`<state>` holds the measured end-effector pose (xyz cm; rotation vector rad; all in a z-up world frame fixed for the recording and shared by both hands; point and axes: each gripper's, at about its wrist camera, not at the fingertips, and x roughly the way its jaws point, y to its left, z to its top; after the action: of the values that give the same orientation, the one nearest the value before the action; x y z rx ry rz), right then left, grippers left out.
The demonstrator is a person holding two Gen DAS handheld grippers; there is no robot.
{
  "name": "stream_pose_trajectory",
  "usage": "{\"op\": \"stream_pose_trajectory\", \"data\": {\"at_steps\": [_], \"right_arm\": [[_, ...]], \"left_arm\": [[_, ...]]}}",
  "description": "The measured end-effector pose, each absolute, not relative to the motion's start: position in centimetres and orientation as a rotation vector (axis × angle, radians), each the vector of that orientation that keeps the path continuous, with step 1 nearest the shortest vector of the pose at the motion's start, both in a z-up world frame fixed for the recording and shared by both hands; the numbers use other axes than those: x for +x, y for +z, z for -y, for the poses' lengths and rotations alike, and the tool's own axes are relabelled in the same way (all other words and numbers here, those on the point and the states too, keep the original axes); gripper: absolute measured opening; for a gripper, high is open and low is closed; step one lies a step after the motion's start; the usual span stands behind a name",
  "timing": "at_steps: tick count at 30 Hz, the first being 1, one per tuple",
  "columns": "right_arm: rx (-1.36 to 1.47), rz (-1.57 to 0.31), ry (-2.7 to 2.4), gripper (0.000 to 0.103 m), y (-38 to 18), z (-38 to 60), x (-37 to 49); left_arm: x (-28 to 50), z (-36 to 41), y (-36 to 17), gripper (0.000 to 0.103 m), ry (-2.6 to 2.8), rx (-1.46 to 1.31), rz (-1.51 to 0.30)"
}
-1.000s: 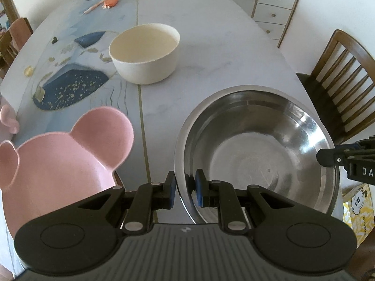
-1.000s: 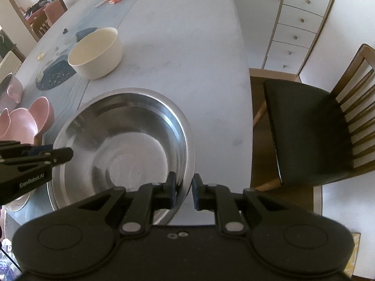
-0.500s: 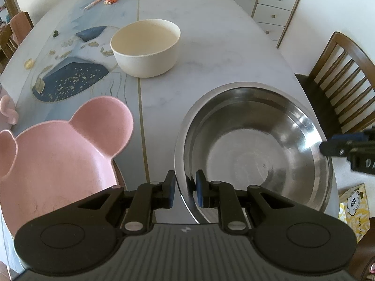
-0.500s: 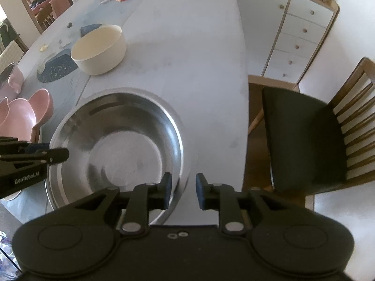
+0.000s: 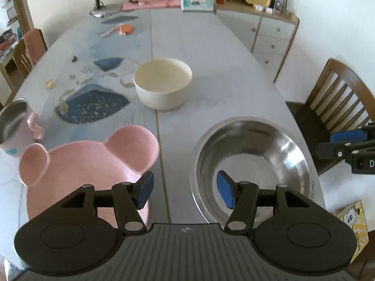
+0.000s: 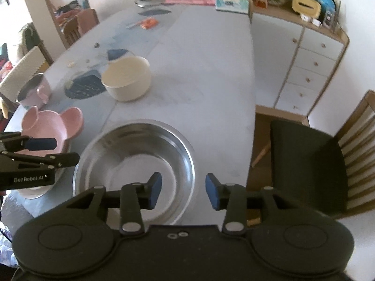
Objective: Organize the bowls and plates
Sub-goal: 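Open both grippers and withdraw from the steel bowl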
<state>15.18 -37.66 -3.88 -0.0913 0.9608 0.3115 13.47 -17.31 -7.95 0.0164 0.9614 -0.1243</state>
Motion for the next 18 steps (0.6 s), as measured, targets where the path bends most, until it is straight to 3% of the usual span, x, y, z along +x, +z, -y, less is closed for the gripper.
{"op": "stream_pose_trajectory", "data": {"at_steps": [5,10,13,18], "right_arm": [[-0.094,-0.918,0.356,0.058,-2.6,36.7,14.8],[-0.106,-0.872,0.380,0.066,-0.9,34.9,14.8],[-0.105,-0.839,0.399,0.079,0.3,33.3,14.9],[-0.095,-0.806,0.427,0.087,2.1,29.8,15.6]], "left_arm": [[12.6,16.0,-5.8,0.072,-0.092,0.012,-0.890],[12.4,14.0,-4.3,0.073,-0.077,0.000,-0.846],[12.4,12.6,-3.5,0.076,-0.072,0.008,-0.811],[12.8,9.2,-2.4,0.078,-0.087,-0.004,-0.775]]}}
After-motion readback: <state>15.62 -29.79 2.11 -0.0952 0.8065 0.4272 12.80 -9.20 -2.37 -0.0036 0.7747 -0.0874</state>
